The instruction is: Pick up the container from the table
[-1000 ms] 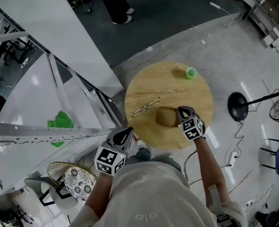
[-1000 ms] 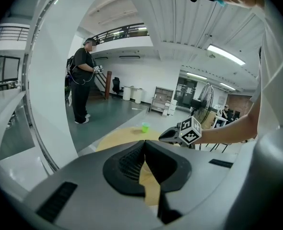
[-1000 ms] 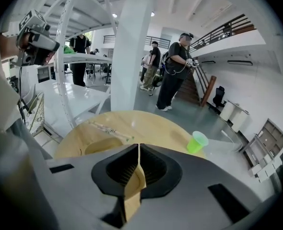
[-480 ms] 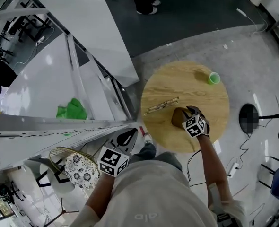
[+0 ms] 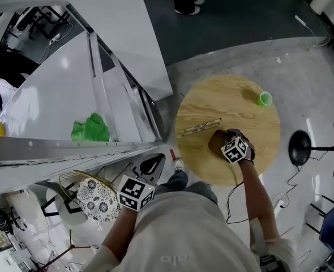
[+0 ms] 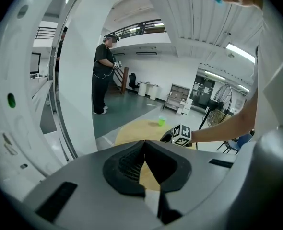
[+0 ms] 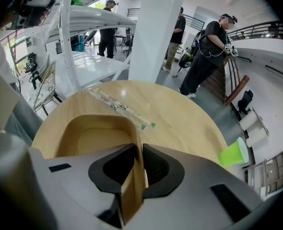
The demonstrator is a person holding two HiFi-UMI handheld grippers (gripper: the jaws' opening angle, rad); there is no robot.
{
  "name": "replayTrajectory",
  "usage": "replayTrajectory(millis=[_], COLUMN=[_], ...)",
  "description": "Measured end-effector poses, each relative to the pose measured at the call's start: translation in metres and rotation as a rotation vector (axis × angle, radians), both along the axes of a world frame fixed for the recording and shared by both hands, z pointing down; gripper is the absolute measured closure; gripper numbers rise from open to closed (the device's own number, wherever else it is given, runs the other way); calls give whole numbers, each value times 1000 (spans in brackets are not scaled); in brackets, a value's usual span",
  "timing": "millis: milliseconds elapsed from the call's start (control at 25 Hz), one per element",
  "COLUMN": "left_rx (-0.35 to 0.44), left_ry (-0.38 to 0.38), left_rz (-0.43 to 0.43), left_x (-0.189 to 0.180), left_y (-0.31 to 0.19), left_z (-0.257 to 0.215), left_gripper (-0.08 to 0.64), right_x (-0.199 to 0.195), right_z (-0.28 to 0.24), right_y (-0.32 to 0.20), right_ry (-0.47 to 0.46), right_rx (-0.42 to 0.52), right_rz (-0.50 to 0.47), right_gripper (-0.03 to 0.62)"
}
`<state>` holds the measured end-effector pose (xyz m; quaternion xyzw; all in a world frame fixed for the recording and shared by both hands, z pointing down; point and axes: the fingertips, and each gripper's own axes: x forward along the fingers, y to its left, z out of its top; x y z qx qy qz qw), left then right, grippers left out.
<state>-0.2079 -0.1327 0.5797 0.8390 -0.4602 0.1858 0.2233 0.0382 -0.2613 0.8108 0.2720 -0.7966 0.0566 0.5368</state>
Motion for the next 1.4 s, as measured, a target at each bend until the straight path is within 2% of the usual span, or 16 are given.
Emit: replayTrajectory(millis=[200,520,960,1400], left_rx=[13,51,126,195], left_ry=[10,45,129,195], left_rz=[22,85,246,429], left_x=[7,36,112,202], left_y=[-5,-19,-46,-42], left_z=[-3,-20,-62,-96], left_gripper=[543,543,543,543], right_x=[1,16,98,189], right_z=[-23,-105,-237,-333], right_y=[0,1,39,136], right_ry=[-47,-134,-259,-361], right_rx=[14,127,324,559], right_rz=[37,140,422,685], right_gripper=[542,551,551,551])
